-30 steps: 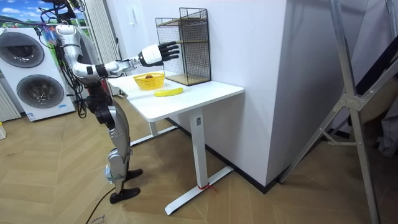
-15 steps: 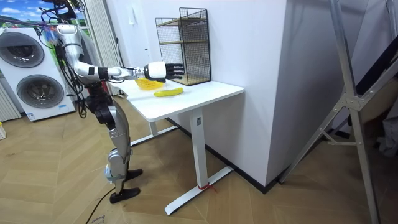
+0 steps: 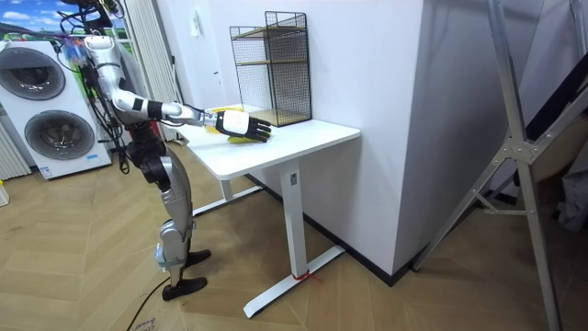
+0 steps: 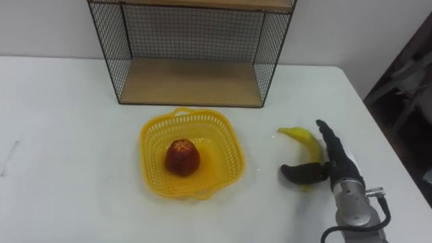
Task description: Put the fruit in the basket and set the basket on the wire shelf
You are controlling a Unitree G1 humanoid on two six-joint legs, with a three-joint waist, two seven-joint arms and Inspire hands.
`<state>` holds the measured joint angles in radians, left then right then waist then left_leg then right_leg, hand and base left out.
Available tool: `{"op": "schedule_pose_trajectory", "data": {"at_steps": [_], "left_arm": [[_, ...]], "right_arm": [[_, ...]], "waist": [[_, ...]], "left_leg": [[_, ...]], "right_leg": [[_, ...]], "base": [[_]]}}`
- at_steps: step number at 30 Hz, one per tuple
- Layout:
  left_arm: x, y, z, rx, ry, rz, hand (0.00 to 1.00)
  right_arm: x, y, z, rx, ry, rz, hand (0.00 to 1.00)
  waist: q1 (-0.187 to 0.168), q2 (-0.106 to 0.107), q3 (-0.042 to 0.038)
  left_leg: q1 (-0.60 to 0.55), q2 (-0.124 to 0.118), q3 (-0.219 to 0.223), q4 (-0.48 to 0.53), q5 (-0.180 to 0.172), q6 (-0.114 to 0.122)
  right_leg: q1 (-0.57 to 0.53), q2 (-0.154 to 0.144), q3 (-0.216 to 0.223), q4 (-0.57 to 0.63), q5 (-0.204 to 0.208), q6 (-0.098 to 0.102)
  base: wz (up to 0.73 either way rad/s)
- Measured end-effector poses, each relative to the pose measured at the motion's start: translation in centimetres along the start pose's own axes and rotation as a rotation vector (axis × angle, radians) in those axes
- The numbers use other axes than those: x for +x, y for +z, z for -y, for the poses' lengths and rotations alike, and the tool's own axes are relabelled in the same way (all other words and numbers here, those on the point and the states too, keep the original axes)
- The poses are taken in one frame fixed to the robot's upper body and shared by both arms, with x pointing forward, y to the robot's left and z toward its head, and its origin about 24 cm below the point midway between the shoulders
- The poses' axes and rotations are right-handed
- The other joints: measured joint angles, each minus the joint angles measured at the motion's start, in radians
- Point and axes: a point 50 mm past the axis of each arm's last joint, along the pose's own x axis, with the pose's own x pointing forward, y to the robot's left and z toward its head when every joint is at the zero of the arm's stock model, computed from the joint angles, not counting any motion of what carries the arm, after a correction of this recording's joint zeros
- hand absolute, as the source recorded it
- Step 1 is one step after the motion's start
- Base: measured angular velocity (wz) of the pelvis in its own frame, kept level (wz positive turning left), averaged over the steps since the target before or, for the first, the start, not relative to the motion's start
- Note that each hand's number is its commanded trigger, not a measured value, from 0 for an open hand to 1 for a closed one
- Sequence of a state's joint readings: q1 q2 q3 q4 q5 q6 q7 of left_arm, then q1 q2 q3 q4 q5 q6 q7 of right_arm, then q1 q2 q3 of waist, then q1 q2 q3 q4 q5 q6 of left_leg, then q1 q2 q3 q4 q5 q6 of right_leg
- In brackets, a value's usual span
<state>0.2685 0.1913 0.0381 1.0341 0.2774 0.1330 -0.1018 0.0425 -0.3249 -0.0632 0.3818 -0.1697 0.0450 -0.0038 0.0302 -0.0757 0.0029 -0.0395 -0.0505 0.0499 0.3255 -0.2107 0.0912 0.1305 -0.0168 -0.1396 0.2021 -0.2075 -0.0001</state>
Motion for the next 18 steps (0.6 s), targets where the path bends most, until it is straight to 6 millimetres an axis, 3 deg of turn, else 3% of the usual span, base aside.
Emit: {"op": "schedule_pose_trajectory", "data": {"at_steps": [5, 6, 7, 8, 18], "left_arm": [[0.0, 0.0, -0.1, -0.004, 0.004, -0.015, 0.00], [0.0, 0.0, -0.1, -0.005, 0.006, -0.016, 0.00], [0.0, 0.0, -0.2, -0.010, 0.008, -0.019, 0.00], [0.0, -0.1, -0.2, -0.012, 0.010, -0.022, 0.00], [0.0, -0.3, -0.4, -0.022, 0.023, -0.037, 0.00]], "right_arm": [[0.5, -0.6, -0.2, 0.007, 0.023, -0.036, 0.00], [0.5, -0.6, -0.2, 0.008, 0.023, -0.039, 0.15], [0.6, -0.7, -0.2, 0.008, 0.026, -0.043, 0.61], [0.7, -0.7, -0.2, 0.009, 0.029, -0.045, 1.00], [1.4, -1.4, 1.3, -0.039, -0.022, -0.087, 1.00]], "waist": [[0.002, -0.003, -0.0018], [0.002, -0.003, -0.0018], [0.002, -0.003, -0.0018], [0.002, -0.003, -0.0018], [0.004, -0.004, -0.0078]], "left_leg": [[0.000, 0.000, -0.004, 0.007, 0.000, 0.000], [0.000, 0.000, -0.004, 0.010, -0.001, 0.000], [-0.001, 0.000, -0.006, 0.013, -0.003, -0.003], [-0.001, 0.000, -0.007, 0.015, -0.003, -0.004], [0.001, -0.008, -0.024, 0.026, 0.000, 0.002]], "right_leg": [[0.002, 0.000, 0.000, 0.001, 0.001, -0.002], [0.003, 0.000, 0.000, 0.001, 0.001, -0.002], [0.005, 0.001, -0.001, 0.000, 0.001, -0.002], [0.006, 0.001, -0.002, -0.002, 0.001, -0.002], [0.027, 0.003, -0.003, -0.032, 0.001, 0.001]], "base": [[0.00], [0.03], [0.00], [0.08], [0.05]]}}
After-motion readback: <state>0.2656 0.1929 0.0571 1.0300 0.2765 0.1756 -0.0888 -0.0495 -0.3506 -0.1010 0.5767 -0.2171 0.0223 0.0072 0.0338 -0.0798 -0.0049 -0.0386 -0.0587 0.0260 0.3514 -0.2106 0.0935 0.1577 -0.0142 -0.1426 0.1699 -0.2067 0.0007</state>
